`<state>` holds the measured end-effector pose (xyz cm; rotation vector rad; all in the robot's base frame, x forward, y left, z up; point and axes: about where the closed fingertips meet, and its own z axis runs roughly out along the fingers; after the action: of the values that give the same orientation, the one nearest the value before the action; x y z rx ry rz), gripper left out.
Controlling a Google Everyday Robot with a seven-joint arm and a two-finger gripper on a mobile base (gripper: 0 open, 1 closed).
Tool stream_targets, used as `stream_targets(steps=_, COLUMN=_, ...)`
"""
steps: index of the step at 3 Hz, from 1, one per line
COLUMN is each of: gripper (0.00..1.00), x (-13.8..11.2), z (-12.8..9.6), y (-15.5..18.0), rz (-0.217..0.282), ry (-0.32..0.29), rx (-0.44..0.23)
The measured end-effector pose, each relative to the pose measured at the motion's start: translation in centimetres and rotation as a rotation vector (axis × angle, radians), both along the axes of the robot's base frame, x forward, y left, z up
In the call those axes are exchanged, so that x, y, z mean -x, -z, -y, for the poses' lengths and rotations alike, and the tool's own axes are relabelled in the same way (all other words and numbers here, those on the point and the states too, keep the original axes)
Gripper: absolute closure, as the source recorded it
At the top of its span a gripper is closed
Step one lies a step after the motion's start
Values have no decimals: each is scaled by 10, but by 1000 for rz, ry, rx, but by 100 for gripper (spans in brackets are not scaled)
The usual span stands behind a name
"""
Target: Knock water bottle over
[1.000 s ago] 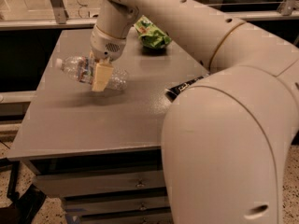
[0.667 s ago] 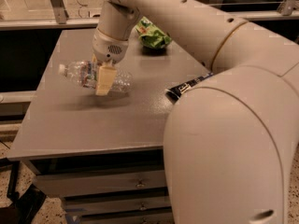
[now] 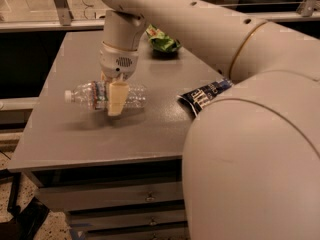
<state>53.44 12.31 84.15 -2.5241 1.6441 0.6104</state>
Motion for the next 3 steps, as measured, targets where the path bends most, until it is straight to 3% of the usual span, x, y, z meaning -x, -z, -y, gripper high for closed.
stream_targets(steps=1, gripper=13, x=31, z=7, y=7, rz=-50, ry=-33, rx=63)
stream_targets(steps=2, gripper=0, x=43, z=9, y=9, rz=-68, ry=-41, rx=82)
stream_targets(steps=3, gripper=0, x=43, z=9, y=8, rz=-68, ry=-41, rx=81)
